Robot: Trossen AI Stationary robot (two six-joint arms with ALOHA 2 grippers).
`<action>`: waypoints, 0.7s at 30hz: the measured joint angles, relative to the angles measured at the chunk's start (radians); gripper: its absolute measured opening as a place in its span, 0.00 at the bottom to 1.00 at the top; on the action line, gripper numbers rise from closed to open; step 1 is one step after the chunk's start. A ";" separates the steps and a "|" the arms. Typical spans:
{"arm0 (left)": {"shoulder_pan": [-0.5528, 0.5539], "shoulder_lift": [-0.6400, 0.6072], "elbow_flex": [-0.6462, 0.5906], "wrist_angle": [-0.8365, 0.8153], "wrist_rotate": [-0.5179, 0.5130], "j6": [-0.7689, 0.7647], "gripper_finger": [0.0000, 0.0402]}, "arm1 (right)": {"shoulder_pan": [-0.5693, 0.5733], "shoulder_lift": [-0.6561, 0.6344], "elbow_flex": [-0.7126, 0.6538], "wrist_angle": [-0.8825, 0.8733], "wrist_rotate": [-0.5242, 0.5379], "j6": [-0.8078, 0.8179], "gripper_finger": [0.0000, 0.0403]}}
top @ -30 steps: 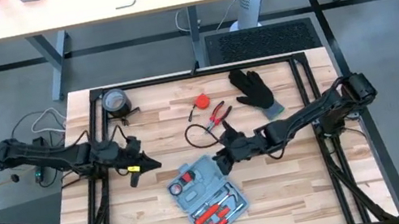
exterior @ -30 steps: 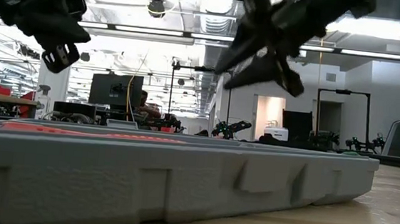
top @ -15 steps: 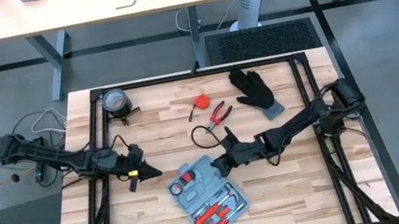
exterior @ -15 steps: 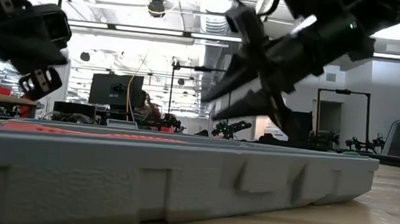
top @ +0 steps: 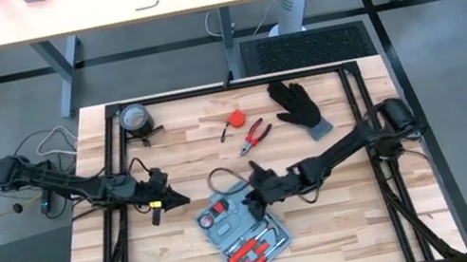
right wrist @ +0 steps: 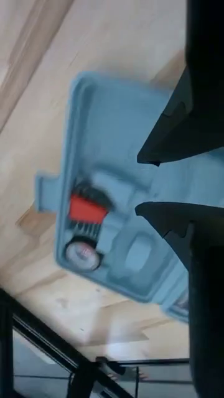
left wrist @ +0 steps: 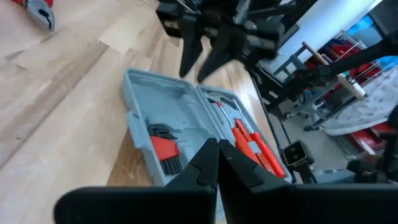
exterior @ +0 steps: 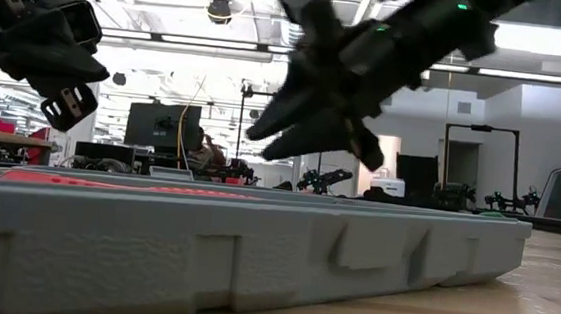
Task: Prefit tool cases
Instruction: Remove the black Allen wrench set from the gray toolbox
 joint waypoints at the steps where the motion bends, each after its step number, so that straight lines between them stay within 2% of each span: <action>1: 0.000 0.000 0.000 -0.004 -0.007 0.001 0.00 | -0.003 0.021 0.030 -0.028 -0.002 -0.017 0.29; 5: 0.000 0.000 0.000 -0.012 -0.022 0.001 0.00 | -0.026 0.118 0.148 -0.193 -0.014 -0.035 0.29; 10: 0.001 -0.002 0.000 -0.001 -0.025 0.023 0.00 | -0.058 0.207 0.249 -0.253 -0.025 -0.021 0.29; 17: 0.033 -0.025 0.000 0.005 -0.075 0.019 0.00 | -0.118 0.225 0.259 -0.296 0.008 0.066 0.29; 21: 0.073 -0.100 0.000 0.021 -0.096 0.026 0.00 | -0.152 0.215 0.259 -0.340 0.020 0.071 0.29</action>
